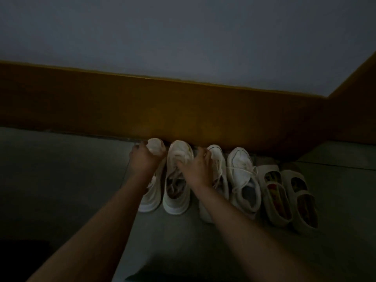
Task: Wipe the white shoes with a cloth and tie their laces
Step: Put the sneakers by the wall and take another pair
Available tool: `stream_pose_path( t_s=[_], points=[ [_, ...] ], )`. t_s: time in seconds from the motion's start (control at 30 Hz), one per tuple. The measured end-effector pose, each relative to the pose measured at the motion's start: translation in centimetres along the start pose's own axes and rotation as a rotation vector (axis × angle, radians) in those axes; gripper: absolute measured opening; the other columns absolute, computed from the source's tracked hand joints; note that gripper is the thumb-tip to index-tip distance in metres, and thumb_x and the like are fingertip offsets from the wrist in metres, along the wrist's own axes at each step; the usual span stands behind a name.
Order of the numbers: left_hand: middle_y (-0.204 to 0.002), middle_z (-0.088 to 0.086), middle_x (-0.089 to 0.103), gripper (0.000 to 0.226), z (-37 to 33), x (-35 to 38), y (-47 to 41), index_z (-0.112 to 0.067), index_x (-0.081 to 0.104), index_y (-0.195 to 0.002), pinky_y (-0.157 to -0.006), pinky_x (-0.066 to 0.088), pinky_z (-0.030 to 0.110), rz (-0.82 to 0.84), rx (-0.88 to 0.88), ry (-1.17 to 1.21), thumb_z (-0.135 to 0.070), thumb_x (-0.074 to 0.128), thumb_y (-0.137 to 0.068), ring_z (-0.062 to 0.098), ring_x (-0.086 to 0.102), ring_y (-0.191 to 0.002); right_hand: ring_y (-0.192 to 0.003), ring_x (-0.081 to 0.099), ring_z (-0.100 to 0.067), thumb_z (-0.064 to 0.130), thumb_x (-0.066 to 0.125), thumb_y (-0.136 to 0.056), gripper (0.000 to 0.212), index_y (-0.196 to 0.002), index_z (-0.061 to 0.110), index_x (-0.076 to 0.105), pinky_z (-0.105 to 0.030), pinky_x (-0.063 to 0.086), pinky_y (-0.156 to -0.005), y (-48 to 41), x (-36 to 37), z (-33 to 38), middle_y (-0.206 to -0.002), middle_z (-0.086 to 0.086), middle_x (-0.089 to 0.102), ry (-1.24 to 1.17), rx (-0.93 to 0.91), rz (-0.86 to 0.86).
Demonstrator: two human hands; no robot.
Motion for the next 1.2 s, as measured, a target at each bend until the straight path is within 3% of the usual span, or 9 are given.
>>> stream_pose_path(
  t_s=[0.07,0.17,0.23,0.3,0.43,0.63,0.77,0.9,1.2],
  points=[
    [-0.123,0.021,0.053,0.092,3.5,0.8,-0.5,-0.011,0.04,-0.13,-0.089,0.05,0.048,0.062,-0.1,0.037,-0.057,0.076,-0.058,0.036,0.058,-0.108,-0.133,0.032,-0.03,0.055,0.065,-0.076,0.089,-0.144,0.014,0.023,-0.043,0.039,-0.102,-0.2,2.5,0.1,-0.149,-0.009,0.024,-0.011,0.086,0.06],
    [-0.142,0.019,0.037,0.098,6.4,1.8,-0.2,-0.011,0.026,-0.142,-0.088,0.044,0.036,0.107,-0.233,0.138,-0.042,0.08,-0.067,0.036,0.046,-0.124,-0.139,0.024,-0.033,0.055,0.067,-0.075,0.104,-0.148,0.012,0.007,-0.046,0.033,-0.106,-0.5,6.0,-0.7,-0.155,-0.011,0.012,-0.028,0.238,0.191],
    [-0.147,0.018,0.031,0.102,7.2,3.0,-0.3,-0.009,0.022,-0.144,-0.095,0.04,0.038,0.115,-0.243,0.131,-0.042,0.08,-0.068,0.035,0.039,-0.13,-0.14,0.02,-0.035,0.052,0.067,-0.076,0.107,-0.149,0.011,0.0,-0.048,0.029,-0.107,-0.7,7.3,-1.4,-0.156,-0.012,0.006,-0.01,0.303,0.221],
    [-0.145,0.019,0.032,0.105,7.3,3.9,-0.6,-0.007,0.023,-0.144,-0.102,0.039,0.043,0.104,-0.216,0.1,-0.046,0.08,-0.065,0.035,0.039,-0.129,-0.139,0.023,-0.037,0.05,0.068,-0.077,0.108,-0.149,0.011,-0.003,-0.048,0.03,-0.107,-1.1,8.0,-1.7,-0.156,-0.014,0.008,0.017,0.333,0.215],
    [-0.141,0.019,0.036,0.107,7.8,4.5,-1.4,-0.008,0.022,-0.143,-0.1,0.042,0.047,0.092,-0.229,0.123,-0.044,0.082,-0.061,0.037,0.043,-0.125,-0.136,0.029,-0.038,0.048,0.071,-0.075,0.111,-0.149,0.015,-0.004,-0.049,0.033,-0.104,-1.2,8.4,-1.9,-0.154,-0.015,0.013,0.018,0.367,0.179],
    [-0.125,0.02,0.052,0.082,8.2,4.1,-1.6,-0.007,0.037,-0.133,-0.092,0.048,0.049,0.017,-0.165,0.116,-0.036,0.077,-0.068,0.037,0.054,-0.111,-0.131,0.035,-0.04,0.04,0.075,-0.074,0.105,-0.147,0.01,0.006,-0.048,0.035,-0.103,-1.3,8.3,-2.7,-0.149,-0.017,0.025,-0.023,0.457,0.147],
    [-0.121,0.019,0.056,0.072,8.5,3.9,-1.3,-0.008,0.043,-0.129,-0.088,0.05,0.05,-0.029,-0.142,0.137,-0.036,0.076,-0.071,0.036,0.057,-0.106,-0.13,0.037,-0.04,0.037,0.075,-0.073,0.098,-0.146,0.01,0.015,-0.049,0.035,-0.103,-1.2,8.2,-2.8,-0.148,-0.016,0.03,-0.047,0.463,0.1],
    [-0.117,0.015,0.06,0.063,8.3,3.4,-0.9,-0.009,0.049,-0.125,-0.086,0.051,0.042,-0.026,-0.103,0.169,-0.036,0.074,-0.074,0.033,0.059,-0.105,-0.131,0.036,-0.039,0.036,0.073,-0.076,0.094,-0.147,0.014,0.016,-0.049,0.035,-0.103,-0.8,7.4,-3.1,-0.149,-0.014,0.029,-0.085,0.448,0.091],
    [-0.122,0.013,0.059,0.062,3.3,-1.9,4.0,-0.012,0.05,-0.127,-0.084,0.045,0.033,-0.115,-0.089,0.193,-0.036,0.073,-0.074,0.032,0.057,-0.109,-0.127,0.043,-0.033,0.032,0.073,-0.075,0.085,-0.144,0.02,0.025,-0.045,0.042,-0.099,2.8,0.8,0.4,-0.144,-0.009,0.039,-0.229,0.253,-0.054]
  ],
)
Point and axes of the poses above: each hand's wrist, its own y-axis away from the middle knuckle, its own x-axis out of the palm, z = x × y, the point moved 6 cm from there along -y, towards the middle knuckle
